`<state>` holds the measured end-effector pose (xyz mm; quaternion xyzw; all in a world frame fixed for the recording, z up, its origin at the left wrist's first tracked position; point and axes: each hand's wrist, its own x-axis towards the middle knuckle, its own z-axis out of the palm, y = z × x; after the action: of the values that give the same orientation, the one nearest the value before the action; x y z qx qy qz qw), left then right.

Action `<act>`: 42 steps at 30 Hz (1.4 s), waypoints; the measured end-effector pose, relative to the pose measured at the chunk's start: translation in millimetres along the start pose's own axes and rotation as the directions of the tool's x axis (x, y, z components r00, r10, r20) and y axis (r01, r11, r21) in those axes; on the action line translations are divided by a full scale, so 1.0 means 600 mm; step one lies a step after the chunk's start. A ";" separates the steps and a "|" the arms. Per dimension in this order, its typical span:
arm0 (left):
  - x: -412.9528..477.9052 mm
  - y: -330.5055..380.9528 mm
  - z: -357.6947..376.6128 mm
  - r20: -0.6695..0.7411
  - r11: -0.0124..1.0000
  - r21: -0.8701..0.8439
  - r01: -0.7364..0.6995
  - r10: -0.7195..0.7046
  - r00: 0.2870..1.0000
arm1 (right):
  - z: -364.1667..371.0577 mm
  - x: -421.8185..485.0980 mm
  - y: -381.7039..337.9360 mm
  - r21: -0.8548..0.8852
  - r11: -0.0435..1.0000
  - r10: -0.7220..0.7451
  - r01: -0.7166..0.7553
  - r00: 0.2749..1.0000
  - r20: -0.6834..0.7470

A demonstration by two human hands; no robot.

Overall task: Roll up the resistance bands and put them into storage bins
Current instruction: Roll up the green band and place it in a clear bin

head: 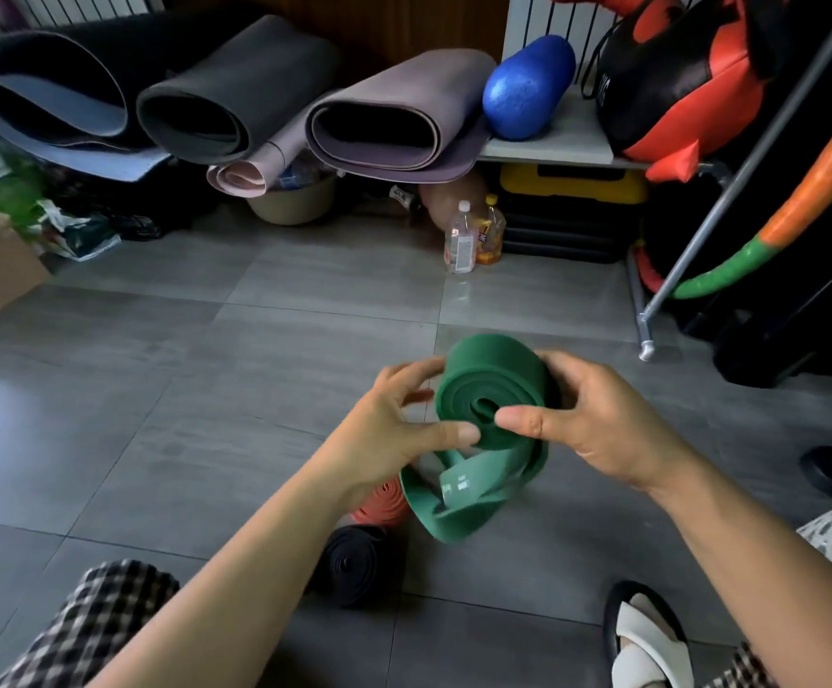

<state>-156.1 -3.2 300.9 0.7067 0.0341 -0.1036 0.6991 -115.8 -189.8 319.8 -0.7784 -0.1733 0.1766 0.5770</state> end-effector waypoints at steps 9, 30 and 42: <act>-0.009 0.007 0.002 -0.064 0.974 -0.088 -0.210 0.205 0.977 | 0.007 -0.002 -0.006 -0.011 0.998 -0.058 0.059 0.995 0.081; -0.009 0.006 -0.003 0.054 0.957 0.275 -0.095 0.083 0.995 | 0.017 -0.009 0.010 -0.334 0.941 0.087 -0.053 0.993 0.086; -0.015 0.014 0.003 -0.101 0.808 -0.553 -0.202 0.175 0.979 | 0.033 -0.001 0.003 0.384 0.912 -0.142 0.145 0.989 -0.038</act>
<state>-163.1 -4.1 311.0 0.4723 0.0084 -0.0034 0.8814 -125.3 -173.9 313.0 -0.6358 -0.1891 0.1608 0.7308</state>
